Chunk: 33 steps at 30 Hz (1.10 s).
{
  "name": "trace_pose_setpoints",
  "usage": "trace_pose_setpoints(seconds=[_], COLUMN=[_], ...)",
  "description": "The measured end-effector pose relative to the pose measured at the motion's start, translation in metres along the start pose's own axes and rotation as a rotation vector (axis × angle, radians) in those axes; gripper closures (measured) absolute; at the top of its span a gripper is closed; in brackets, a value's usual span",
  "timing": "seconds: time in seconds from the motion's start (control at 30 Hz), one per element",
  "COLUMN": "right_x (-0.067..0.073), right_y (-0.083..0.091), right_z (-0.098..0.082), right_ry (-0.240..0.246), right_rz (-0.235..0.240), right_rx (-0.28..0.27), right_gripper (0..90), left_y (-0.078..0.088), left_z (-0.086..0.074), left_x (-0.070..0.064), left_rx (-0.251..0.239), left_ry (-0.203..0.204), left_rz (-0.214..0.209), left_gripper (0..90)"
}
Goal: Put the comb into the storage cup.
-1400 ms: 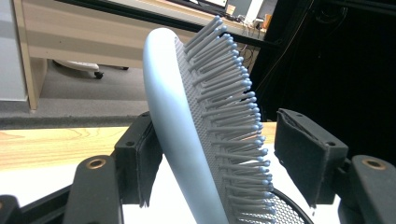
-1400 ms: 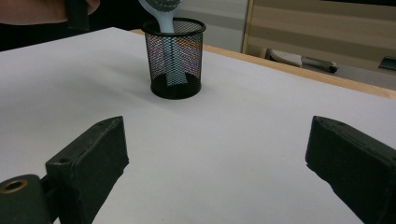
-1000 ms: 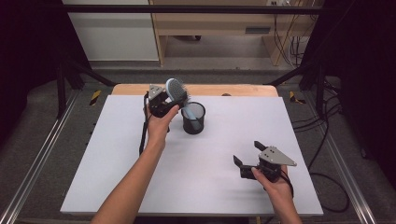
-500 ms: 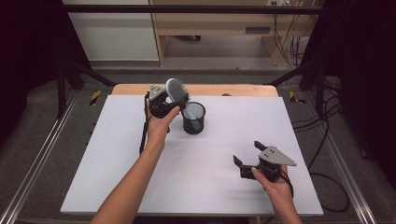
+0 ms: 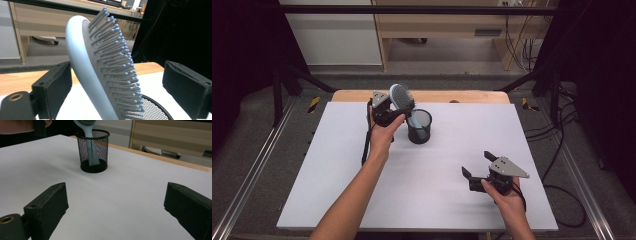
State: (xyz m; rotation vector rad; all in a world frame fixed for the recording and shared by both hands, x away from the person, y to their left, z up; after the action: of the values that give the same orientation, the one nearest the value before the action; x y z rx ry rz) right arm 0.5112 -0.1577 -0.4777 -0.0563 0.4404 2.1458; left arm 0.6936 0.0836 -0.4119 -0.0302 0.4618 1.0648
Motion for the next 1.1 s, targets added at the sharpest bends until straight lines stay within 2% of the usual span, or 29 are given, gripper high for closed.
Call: trace_pose_setpoints(seconds=[0.13, 0.4, 0.97, 1.1], right_x=[0.0004, 0.0012, 0.0009, 0.0015], right_y=[-0.0001, -0.0005, 0.0, -0.0003], right_z=[0.0, 0.0, -0.0001, -0.0001], right_ry=[0.001, 0.002, 0.004, 0.005], right_rz=[0.002, 0.004, 0.003, 0.006], right_rx=[0.0, 0.001, 0.001, 0.001], right_gripper=[5.4, 5.3, 5.3, 5.3], left_y=[-0.0001, 0.0004, 0.0009, 0.0009], left_z=[0.0, 0.001, 0.0029, 0.0038], left_x=[0.0003, -0.0014, -0.0042, -0.0038], left_rx=[-0.003, -0.013, -0.032, -0.039], left_ry=[-0.013, -0.069, -0.119, -0.12], left_rz=[0.009, 0.023, 0.023, 0.02], left_gripper=[5.5, 4.3, 3.6, 3.5])
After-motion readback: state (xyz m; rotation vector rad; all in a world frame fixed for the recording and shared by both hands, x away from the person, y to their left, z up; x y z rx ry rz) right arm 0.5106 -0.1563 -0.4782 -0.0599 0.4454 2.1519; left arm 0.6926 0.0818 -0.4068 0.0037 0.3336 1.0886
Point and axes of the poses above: each handheld gripper's, and its own axes: y roughly backward along the jaws, z roughly out of its top, x roughly to its left, the point moved 10 cm from there along -y, roughly forward along the jaws, and after that the axes turned 11 degrees about y, right-handed, at the moved point
